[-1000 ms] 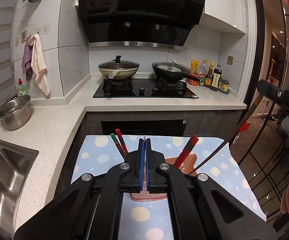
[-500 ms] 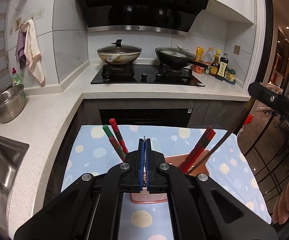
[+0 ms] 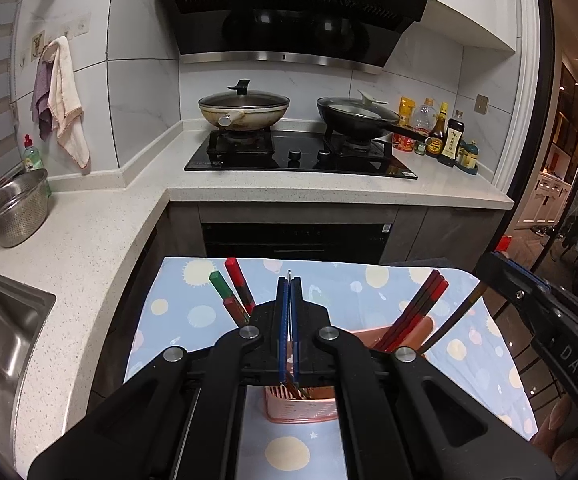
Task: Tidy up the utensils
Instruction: 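Insert the brown chopstick into the pink holder with the right tool while the left tool inserts the gold spoon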
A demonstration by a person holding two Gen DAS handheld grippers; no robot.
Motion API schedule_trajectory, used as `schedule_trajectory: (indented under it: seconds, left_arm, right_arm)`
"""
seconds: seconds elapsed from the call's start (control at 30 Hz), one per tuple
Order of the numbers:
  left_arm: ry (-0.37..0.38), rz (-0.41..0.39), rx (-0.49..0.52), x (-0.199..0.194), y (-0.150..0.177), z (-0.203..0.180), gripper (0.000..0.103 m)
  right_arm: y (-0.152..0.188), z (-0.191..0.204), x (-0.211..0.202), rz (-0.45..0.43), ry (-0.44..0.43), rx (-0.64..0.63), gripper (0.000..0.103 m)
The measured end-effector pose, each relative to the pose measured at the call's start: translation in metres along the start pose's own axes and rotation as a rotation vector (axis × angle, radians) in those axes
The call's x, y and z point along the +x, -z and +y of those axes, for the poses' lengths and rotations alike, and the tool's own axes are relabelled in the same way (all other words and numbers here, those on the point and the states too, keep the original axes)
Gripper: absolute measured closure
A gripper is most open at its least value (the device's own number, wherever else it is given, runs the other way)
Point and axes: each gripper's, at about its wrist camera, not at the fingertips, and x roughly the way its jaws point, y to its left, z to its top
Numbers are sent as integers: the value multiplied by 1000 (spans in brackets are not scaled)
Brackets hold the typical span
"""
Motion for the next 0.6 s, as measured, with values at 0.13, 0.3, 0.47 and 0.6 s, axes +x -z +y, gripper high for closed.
schedule_trajectory:
  seconds: [0.13, 0.3, 0.47, 0.6]
  left_arm:
    - [-3, 9, -6, 5, 0, 2, 102]
    - [-6, 28, 0, 13, 6, 0, 102]
    - [-11, 35, 8, 15, 11, -3, 101]
    - [-9, 42, -4, 16, 12, -2, 98]
  right_arm:
    - [3, 2, 4, 8, -1, -3, 96]
    - [9, 2, 9, 29, 1, -3, 96]
    - [13, 3, 12, 42, 5, -3, 95]
    - [13, 3, 10, 40, 6, 1, 91]
